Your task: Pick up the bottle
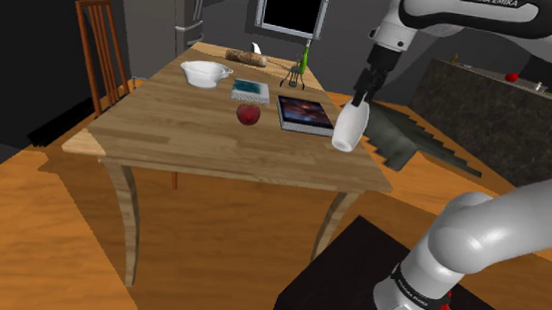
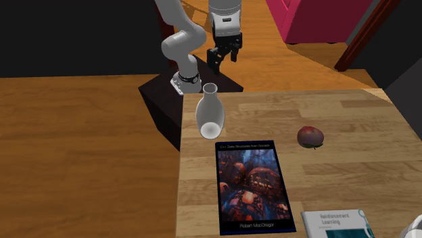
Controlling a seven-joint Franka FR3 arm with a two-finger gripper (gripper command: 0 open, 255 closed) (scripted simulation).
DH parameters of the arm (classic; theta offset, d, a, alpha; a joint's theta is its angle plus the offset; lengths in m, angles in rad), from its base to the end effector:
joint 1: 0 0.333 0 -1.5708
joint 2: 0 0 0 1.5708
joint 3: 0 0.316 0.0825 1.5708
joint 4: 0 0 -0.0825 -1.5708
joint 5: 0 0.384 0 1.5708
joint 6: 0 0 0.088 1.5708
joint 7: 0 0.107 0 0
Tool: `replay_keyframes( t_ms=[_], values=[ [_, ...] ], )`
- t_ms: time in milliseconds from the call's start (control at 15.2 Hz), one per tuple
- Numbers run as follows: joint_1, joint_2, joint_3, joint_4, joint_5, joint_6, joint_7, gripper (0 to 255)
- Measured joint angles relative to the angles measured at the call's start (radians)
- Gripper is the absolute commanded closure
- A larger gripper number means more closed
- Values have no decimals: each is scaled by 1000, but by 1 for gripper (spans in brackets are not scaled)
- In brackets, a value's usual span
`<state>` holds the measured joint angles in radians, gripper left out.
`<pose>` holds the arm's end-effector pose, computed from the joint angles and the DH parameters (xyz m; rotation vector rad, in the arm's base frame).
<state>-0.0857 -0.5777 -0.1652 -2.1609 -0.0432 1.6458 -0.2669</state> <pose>0.3617 -0.1132 0.6154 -3.1076 -0.0652 -0.1027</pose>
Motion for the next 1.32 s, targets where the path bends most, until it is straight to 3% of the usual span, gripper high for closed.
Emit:
replay_keyframes(
  t_ms=[660, 1188, 1254, 1320],
  values=[
    [-27, 243, -184, 310, -4, -25, -238, 0],
    [-34, 238, -198, 226, -9, 59, -256, 0],
    [-34, 237, -198, 219, -9, 65, -255, 255],
    [-34, 237, -198, 217, -9, 68, -256, 255]
  ],
)
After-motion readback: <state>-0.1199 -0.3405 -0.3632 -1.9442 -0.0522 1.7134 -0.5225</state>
